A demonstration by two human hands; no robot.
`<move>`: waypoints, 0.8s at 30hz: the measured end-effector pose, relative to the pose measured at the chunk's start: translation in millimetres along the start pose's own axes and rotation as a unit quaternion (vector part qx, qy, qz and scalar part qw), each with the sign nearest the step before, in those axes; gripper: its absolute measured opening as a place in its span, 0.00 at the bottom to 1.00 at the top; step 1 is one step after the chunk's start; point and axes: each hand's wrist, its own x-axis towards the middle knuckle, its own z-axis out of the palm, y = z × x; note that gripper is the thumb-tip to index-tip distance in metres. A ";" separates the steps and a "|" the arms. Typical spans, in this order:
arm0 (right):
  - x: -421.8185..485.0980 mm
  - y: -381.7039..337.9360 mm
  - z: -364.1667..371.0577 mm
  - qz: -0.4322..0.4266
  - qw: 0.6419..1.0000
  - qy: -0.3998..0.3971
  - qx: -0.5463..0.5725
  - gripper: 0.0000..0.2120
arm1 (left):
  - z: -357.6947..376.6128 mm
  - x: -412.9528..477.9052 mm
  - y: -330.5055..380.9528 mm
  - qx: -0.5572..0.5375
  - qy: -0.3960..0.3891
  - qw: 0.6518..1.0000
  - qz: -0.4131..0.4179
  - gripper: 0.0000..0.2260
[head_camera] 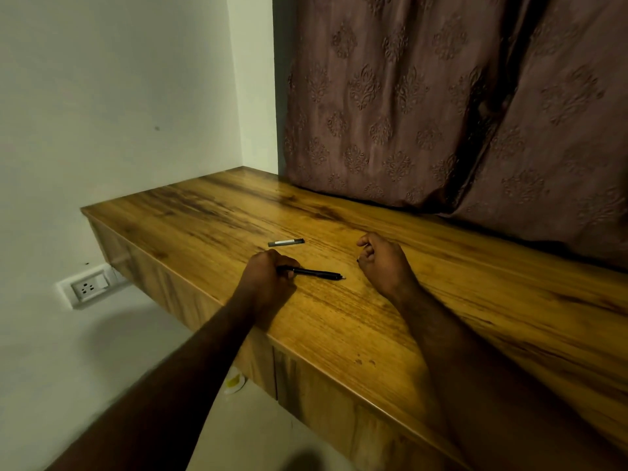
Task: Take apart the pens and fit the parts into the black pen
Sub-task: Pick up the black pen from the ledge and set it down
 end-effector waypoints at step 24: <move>-30.2 -9.0 -15.0 0.055 0.978 -0.072 0.189 0.04 | 9.0 0.0 -9.3 -0.035 0.064 0.997 -0.004 0.07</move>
